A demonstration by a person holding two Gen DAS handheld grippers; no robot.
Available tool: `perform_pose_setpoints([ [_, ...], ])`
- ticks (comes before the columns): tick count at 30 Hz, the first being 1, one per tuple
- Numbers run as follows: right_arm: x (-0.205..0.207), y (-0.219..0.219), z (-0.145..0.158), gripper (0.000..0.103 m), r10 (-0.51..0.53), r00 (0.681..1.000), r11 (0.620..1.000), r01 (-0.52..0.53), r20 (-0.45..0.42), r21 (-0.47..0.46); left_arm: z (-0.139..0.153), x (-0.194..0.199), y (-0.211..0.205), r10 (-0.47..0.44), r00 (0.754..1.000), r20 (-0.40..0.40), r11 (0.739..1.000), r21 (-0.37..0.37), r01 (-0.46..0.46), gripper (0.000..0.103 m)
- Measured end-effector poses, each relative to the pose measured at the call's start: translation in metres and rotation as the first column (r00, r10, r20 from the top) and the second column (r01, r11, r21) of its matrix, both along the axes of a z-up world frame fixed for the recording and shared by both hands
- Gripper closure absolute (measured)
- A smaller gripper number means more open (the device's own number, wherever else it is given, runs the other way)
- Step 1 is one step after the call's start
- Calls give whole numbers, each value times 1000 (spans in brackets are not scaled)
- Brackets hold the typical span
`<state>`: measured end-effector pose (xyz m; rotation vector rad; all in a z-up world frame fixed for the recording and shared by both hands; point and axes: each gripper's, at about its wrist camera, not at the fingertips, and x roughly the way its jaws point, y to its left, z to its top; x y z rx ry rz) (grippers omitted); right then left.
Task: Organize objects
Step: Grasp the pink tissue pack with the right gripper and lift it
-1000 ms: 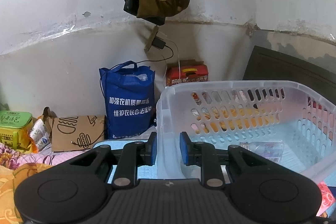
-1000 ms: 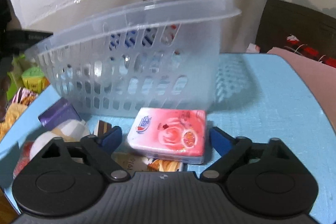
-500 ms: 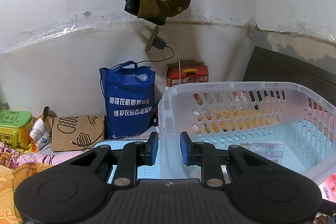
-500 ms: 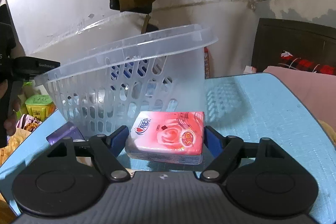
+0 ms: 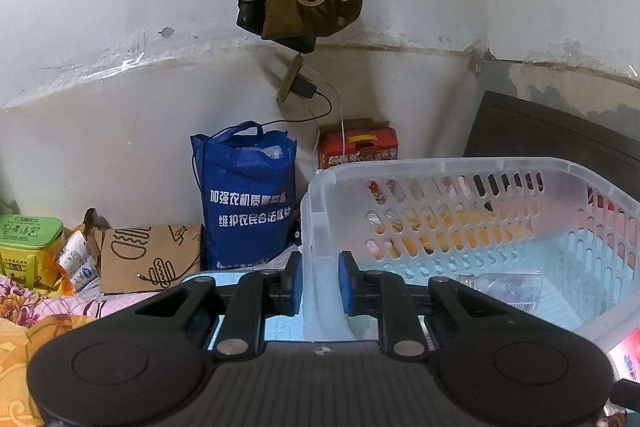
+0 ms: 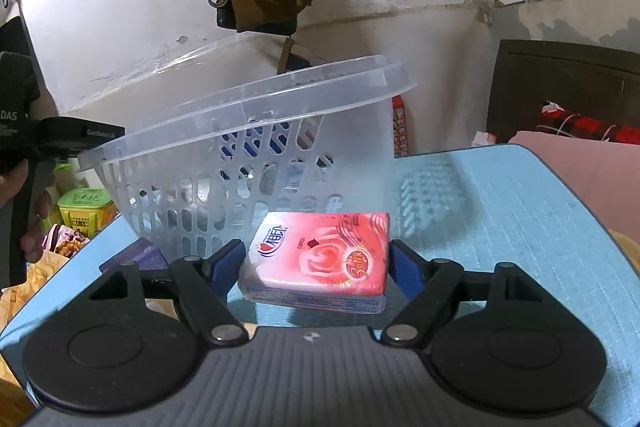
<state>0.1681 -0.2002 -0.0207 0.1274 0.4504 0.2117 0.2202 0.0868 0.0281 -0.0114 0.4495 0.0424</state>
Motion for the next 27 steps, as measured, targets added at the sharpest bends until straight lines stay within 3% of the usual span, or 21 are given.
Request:
perform_pose_setpoints([
  [15,-6,1,2,23,-13,1000,1000,13,15,-8,0,-1,3,-3,1000,-4,1000,-7,3,81],
  [27,-48,-19,41,23,-37,996,999,38,80,-18,0,0,5,-10,1000,-5,1000,-17,9,81],
])
